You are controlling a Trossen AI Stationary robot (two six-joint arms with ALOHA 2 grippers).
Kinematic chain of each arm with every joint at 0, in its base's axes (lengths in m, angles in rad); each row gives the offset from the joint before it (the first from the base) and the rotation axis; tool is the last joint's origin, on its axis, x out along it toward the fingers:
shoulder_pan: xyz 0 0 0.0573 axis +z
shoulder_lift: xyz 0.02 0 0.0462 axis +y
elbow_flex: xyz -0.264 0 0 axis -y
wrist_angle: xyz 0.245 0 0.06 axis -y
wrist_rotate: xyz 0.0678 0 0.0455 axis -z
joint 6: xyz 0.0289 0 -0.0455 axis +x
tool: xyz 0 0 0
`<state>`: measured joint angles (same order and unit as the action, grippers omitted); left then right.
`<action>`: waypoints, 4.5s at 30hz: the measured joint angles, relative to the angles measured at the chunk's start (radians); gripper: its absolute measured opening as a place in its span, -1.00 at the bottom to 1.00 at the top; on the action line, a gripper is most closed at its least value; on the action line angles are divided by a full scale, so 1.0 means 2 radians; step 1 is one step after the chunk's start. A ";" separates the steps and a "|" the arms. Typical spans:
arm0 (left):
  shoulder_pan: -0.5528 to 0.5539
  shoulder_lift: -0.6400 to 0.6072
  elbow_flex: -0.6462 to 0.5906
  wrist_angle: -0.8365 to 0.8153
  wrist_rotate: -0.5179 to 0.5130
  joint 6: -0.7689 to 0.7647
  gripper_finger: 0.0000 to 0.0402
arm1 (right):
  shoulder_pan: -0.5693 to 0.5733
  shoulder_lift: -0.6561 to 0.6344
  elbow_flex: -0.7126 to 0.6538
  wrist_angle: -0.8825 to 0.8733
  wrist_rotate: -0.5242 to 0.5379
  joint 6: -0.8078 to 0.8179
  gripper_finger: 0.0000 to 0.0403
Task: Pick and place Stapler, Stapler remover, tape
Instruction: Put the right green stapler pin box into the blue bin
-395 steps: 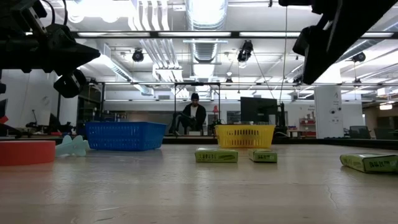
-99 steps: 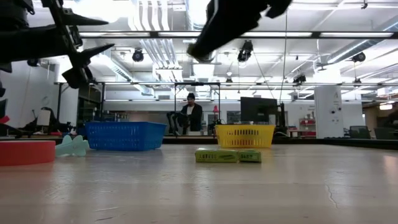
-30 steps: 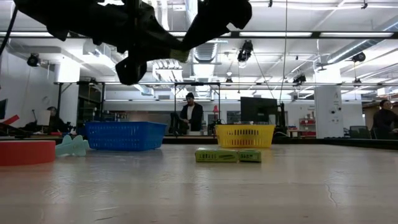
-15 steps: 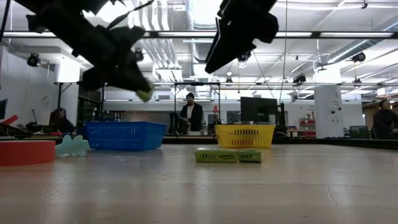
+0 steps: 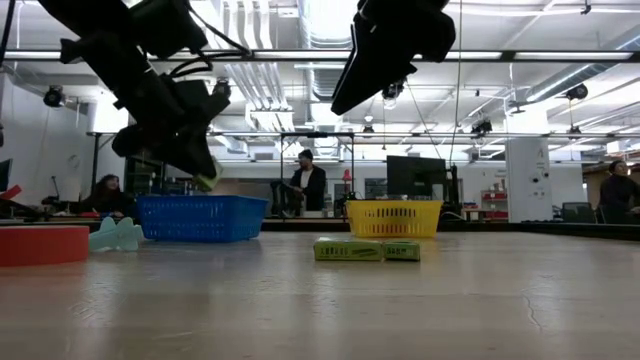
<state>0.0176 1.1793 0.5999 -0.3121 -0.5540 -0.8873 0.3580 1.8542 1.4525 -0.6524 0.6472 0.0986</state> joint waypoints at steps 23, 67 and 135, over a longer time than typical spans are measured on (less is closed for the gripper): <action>-0.132 -0.037 0.001 0.174 0.033 0.097 0.22 | 0.001 0.000 -0.043 -0.050 -0.157 0.120 0.49; -0.309 -0.087 -0.287 0.504 0.020 0.203 0.22 | -0.023 0.006 -0.201 0.179 -0.218 0.148 0.42; -0.309 -0.085 -0.295 0.445 0.020 0.202 0.22 | -0.013 0.008 -0.200 0.197 -0.250 0.158 0.66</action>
<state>-0.5995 1.0084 0.0105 0.5780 -0.5137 -0.4824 0.3319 1.8702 1.0529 -0.2577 0.1480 0.4138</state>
